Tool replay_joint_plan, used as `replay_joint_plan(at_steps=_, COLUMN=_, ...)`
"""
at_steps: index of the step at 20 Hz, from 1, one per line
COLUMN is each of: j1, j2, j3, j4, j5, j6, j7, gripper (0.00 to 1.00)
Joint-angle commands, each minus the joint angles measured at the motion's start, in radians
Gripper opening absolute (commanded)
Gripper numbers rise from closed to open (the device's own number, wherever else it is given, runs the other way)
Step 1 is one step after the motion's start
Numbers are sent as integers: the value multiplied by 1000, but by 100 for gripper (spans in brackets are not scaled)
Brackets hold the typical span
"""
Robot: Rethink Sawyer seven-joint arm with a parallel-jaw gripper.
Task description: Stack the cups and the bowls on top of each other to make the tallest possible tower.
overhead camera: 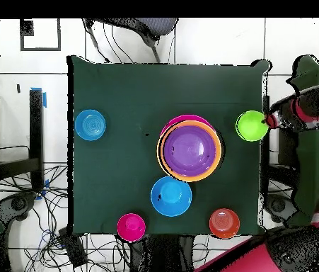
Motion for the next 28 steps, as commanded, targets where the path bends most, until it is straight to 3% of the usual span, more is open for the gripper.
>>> replay_joint_plan(at_steps=1, j1=56, j2=-112, j3=-1, j4=56, j5=-23, j6=100, j7=-211, gripper=0)
replay_joint_plan(at_steps=15, j1=69, j2=-298, j3=-43, j4=190, j5=17, j6=114, j7=-98, gripper=0)
replay_joint_plan(at_steps=28, j1=79, j2=-479, j3=-81, j4=437, j5=82, j6=34, j7=76, gripper=0)
